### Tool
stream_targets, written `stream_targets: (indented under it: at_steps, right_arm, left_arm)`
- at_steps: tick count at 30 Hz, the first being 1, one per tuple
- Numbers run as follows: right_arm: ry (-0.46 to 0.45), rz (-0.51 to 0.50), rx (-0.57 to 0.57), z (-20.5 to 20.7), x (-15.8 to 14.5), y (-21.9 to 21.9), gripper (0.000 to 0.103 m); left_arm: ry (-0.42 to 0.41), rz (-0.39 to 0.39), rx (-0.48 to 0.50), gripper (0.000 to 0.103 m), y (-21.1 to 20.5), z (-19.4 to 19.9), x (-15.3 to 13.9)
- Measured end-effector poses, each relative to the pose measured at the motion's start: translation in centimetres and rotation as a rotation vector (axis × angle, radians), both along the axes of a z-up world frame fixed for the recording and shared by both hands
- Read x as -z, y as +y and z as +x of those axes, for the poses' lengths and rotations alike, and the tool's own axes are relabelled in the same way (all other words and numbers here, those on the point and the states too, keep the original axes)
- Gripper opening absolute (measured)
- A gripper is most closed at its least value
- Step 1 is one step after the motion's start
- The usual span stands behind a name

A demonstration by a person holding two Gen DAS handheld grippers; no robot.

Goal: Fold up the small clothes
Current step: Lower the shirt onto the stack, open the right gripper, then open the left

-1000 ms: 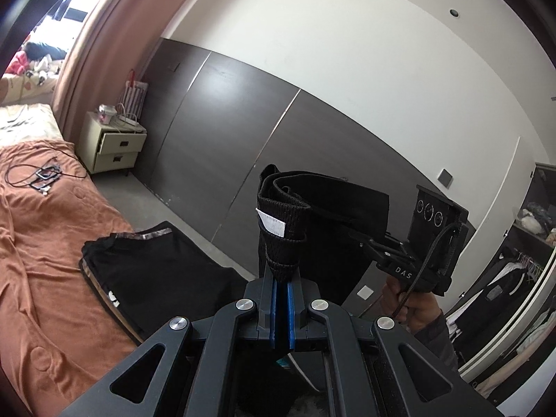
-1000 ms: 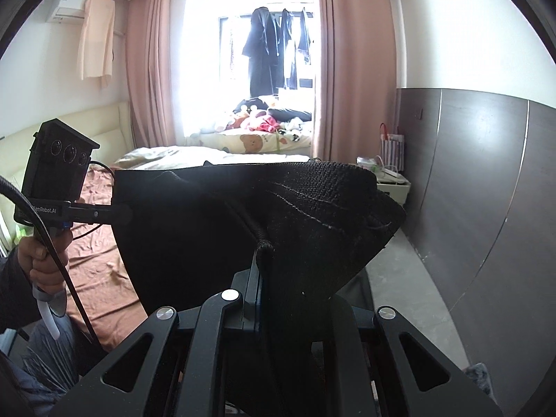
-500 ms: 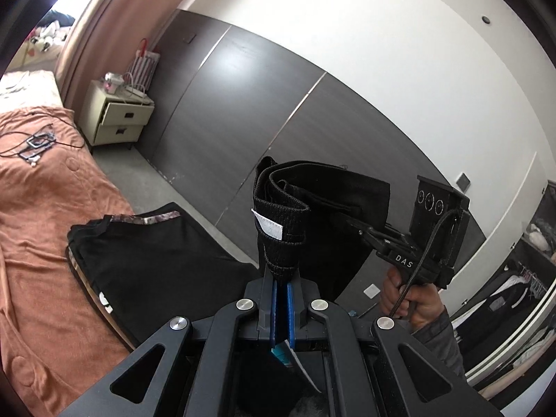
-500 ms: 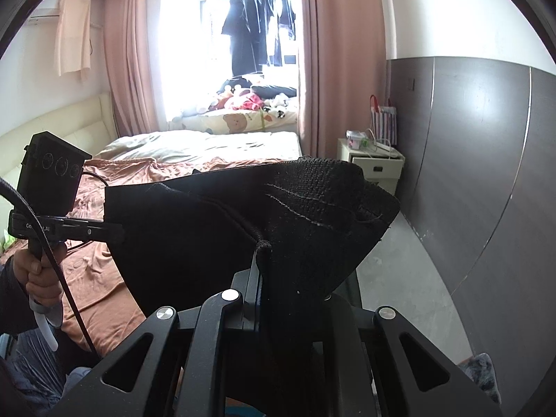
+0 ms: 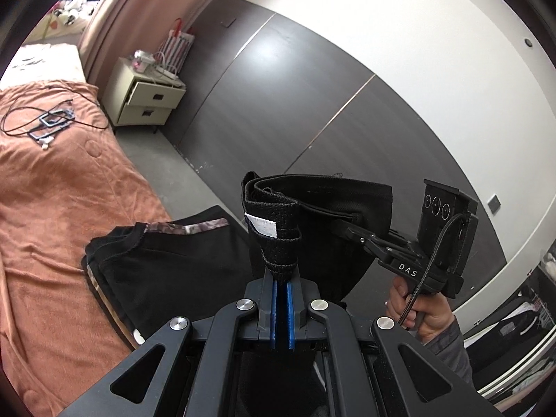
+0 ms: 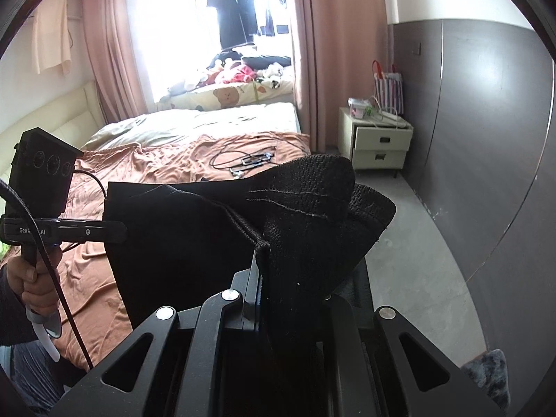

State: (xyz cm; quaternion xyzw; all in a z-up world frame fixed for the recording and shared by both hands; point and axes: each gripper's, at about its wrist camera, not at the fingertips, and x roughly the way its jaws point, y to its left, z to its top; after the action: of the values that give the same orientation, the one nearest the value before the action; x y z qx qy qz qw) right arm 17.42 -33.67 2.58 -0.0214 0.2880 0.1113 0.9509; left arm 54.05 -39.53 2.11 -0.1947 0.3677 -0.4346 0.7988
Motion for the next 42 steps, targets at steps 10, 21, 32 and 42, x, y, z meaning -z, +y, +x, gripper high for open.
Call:
stream_targets:
  at_steps: [10,21,32,42]
  right_arm:
    - [0.119,0.022,0.067,1.0,1.8,-1.7,0.009]
    - [0.220,-0.146,0.286,5.6,0.2,-1.4,0.074]
    - [0.160,-0.144,0.217,-1.3,-3.9,0.0,0.046]
    - [0.328,-0.137,0.187,-0.2,-2.9,-2.2,0.030]
  left_arm:
    - [0.090,0.058,-0.032,0.004,-0.1,6.6,6.2]
    - [0.179,0.096,-0.157,0.004,1.3,10.2,12.2]
    - [0.051,0.173,-0.238,0.041,3.6,8.9,11.2]
    - [0.035,0.196,-0.112,0.017,1.2,10.4,12.4]
